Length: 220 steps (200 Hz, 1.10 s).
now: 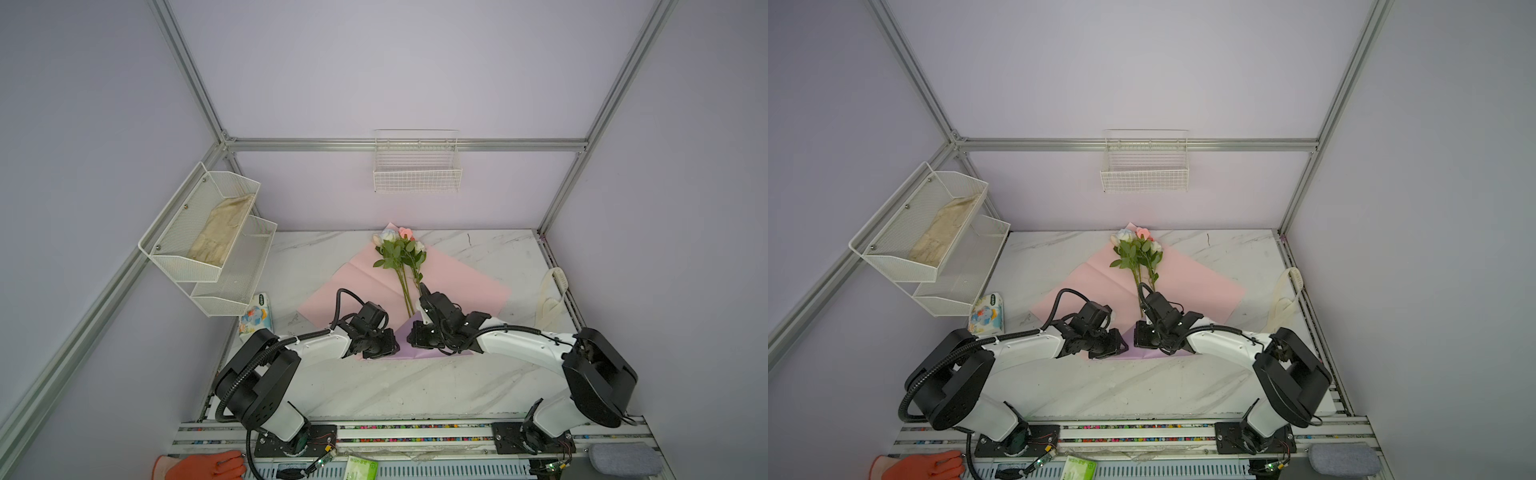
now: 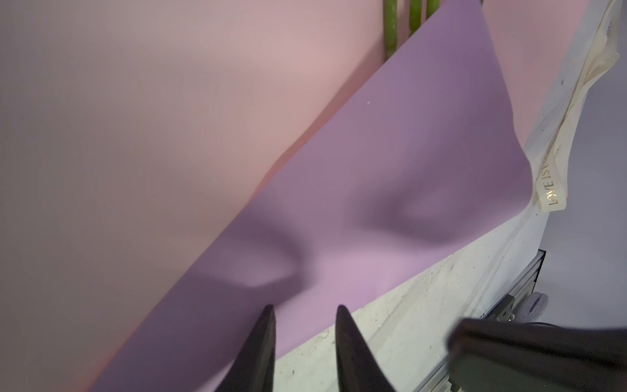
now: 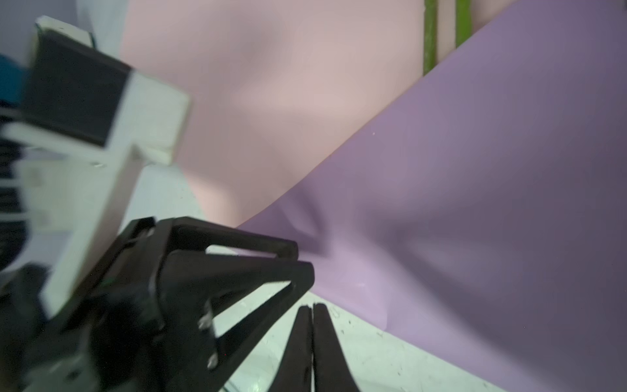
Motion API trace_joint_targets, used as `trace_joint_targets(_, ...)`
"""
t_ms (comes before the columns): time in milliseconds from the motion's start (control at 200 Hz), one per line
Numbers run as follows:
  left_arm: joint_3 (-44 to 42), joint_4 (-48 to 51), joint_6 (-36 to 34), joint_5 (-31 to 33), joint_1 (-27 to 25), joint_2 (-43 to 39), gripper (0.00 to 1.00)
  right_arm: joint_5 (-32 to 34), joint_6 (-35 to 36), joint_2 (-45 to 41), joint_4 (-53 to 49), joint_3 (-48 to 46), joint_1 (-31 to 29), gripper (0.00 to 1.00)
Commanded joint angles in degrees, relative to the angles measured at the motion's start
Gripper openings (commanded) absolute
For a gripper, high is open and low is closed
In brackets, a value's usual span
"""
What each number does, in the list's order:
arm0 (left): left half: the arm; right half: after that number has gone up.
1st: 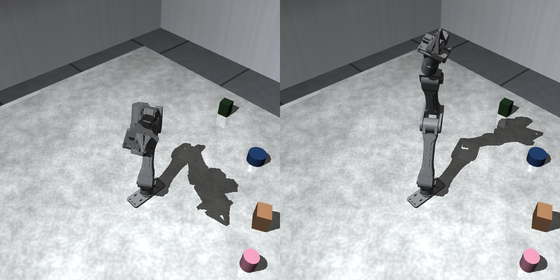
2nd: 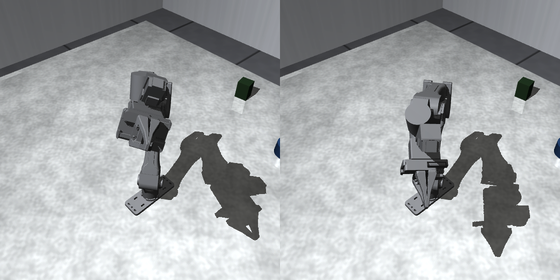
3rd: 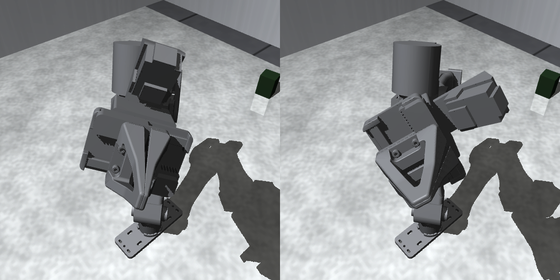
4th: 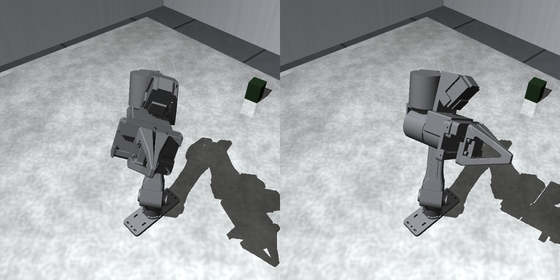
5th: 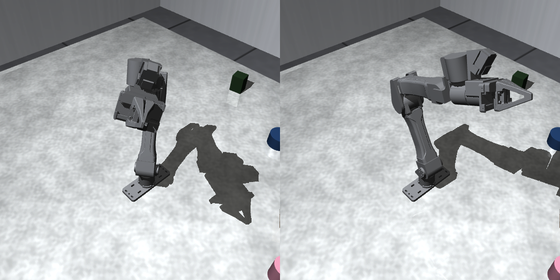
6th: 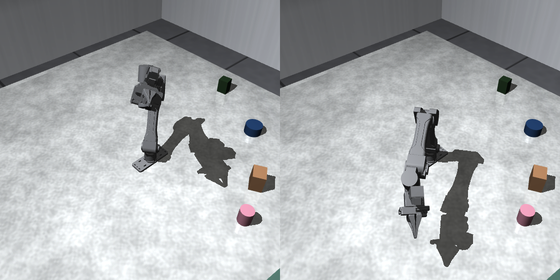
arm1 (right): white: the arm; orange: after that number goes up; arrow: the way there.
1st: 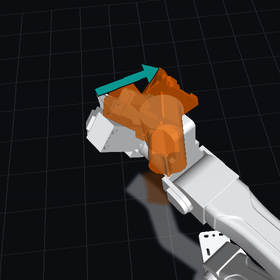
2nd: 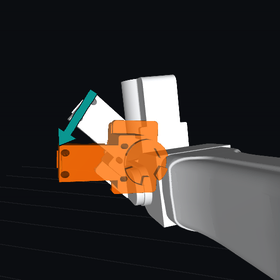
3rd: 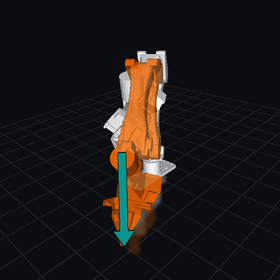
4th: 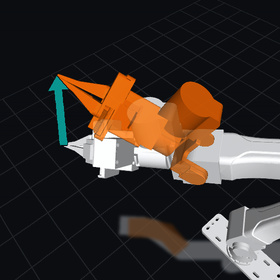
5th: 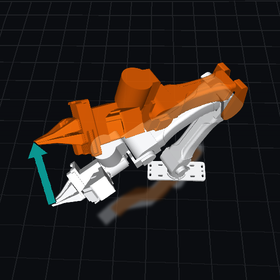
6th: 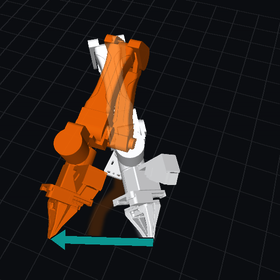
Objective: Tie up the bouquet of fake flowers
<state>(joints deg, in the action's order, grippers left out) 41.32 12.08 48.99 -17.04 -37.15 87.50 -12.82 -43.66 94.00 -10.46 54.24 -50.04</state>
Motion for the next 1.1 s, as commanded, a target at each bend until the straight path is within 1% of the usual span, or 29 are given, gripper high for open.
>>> trace_joint_targets(0,-2.68,0.26,0.75,1.64,0.41,-2.54,0.3,6.39,-2.74,2.25,-4.08,2.78,-0.75,0.07)
trace_joint_targets(90,-3.08,0.24,0.75,1.54,0.67,-2.89,0.3,7.67,-2.85,3.28,-6.44,3.77,-0.74,0.07)
trace_joint_targets(160,-3.09,0.24,0.73,1.56,0.71,-2.95,0.3,10.16,-2.2,3.22,-8.82,4.37,-0.75,0.08)
trace_joint_targets(235,-2.87,0.16,0.69,1.35,0.85,-2.72,0.3,9.64,-1.89,3.77,-10.3,4.66,-0.76,0.08)
trace_joint_targets(310,-2.73,0.4,0.58,1.28,0.85,-2.48,0.29,7.77,-1.32,4.74,-10.43,4.64,-0.8,0.09)
trace_joint_targets(395,-2.65,0.63,0.58,1.24,0.87,-3.11,0.3,7.98,-1.57,5.52,-10.21,4.1,-0.93,0.09)
trace_joint_targets(465,-2.24,1.92,0.37,1.8,1.0,-4.65,0.31,8.83,-1.56,6.75,-10.61,4.12,-0.91,0.09)
trace_joint_targets(530,-1.7,4.47,0.31,3.49,1.52,-5.94,0.32,8.11,-1.43,8.02,-9.75,3.9,-0.94,0.09)
trace_joint_targets(545,-1.56,5.1,0.31,3.76,1.73,-7.93,0.32,8.08,-1.43,8.23,-9.56,3.87,-0.89,0.09)
trace_joint_targets(585,-1.2,6.95,0.48,4.46,2.53,-9.39,0.34,8.0,-1.62,8.54,-9.2,3.74,-0.89,0.08)
trace_joint_targets(655,-0.46,11.02,0.6,5.71,4.85,-12.11,0.38,7.97,-1.61,8.65,-9.09,3.24,-0.93,0.08)
trace_joint_targets(710,0.13,14.55,-0.03,6.74,7.29,-14.21,0.45,8.57,-1.29,8.75,-9.93,3.34,-0.89,0.08)
trace_joint_targets(830,0.03,20.5,-1.09,6.99,15.3,-18.21,0.54,8.69,-0.37,8.51,-10.46,3.81,-0.93,0.09)
trace_joint_targets(890,-0.76,22.21,-1.18,7.15,19.24,-19.78,0.61,8.28,-0.32,8.1,-9.65,4.26,-0.87,0.09)
trace_joint_targets(1015,-3.15,23.08,-1.15,4.96,25.55,-21.36,0.72,4.8,0.9,6.89,-6.17,4.84,-1.17,0.11)
trace_joint_targets(1095,-5.12,21.56,-0.93,1.37,28.97,-21.11,0.72,2.62,0.69,6.88,-4.7,4.41,-1.22,0.13)
